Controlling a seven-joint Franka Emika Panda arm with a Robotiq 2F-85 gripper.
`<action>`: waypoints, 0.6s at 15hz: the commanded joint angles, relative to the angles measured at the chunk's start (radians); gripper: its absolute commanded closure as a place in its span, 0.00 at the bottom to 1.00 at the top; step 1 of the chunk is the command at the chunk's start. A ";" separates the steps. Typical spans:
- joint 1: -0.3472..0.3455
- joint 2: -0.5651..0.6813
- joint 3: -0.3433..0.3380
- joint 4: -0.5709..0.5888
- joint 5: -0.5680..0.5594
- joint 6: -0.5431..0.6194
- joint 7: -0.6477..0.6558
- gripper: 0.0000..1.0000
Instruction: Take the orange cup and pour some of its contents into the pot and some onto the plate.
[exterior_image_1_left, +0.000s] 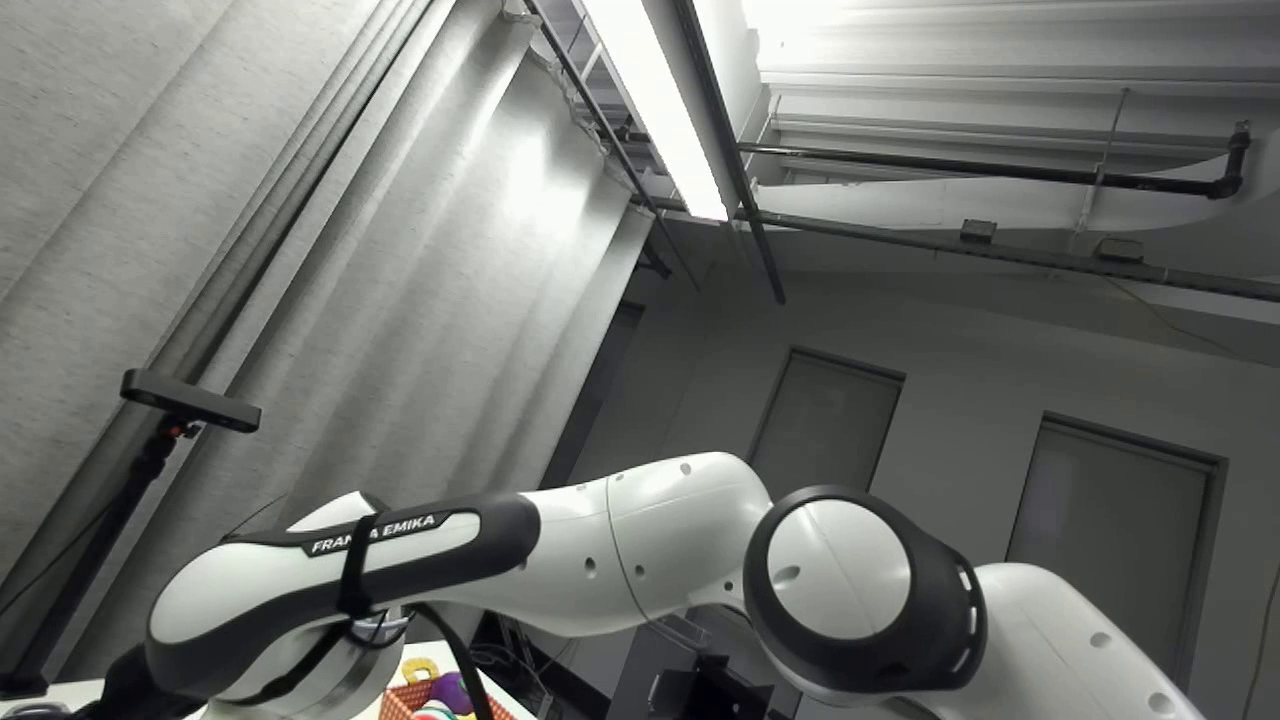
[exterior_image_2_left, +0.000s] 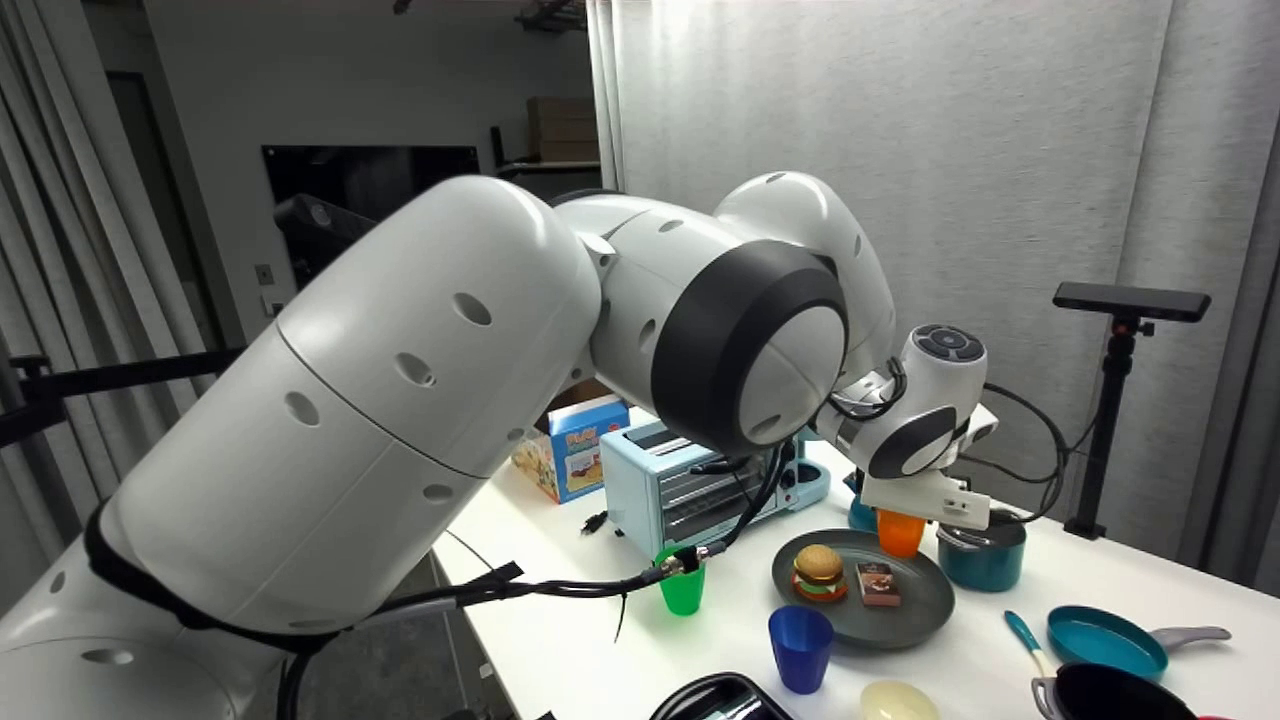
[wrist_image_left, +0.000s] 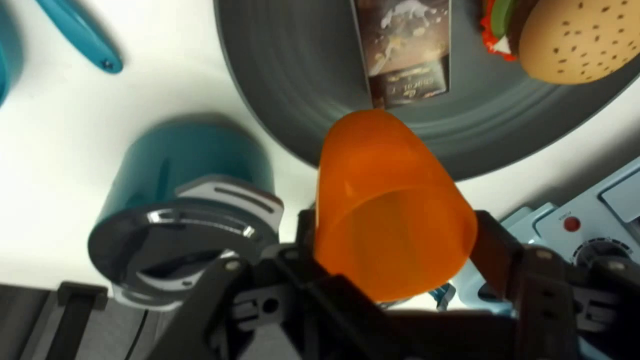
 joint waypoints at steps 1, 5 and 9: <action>-0.021 -0.043 0.040 -0.087 -0.013 0.167 -0.063 0.49; -0.035 -0.024 0.051 -0.089 -0.074 0.313 -0.079 0.49; -0.044 -0.013 0.006 -0.096 -0.172 0.492 -0.126 0.49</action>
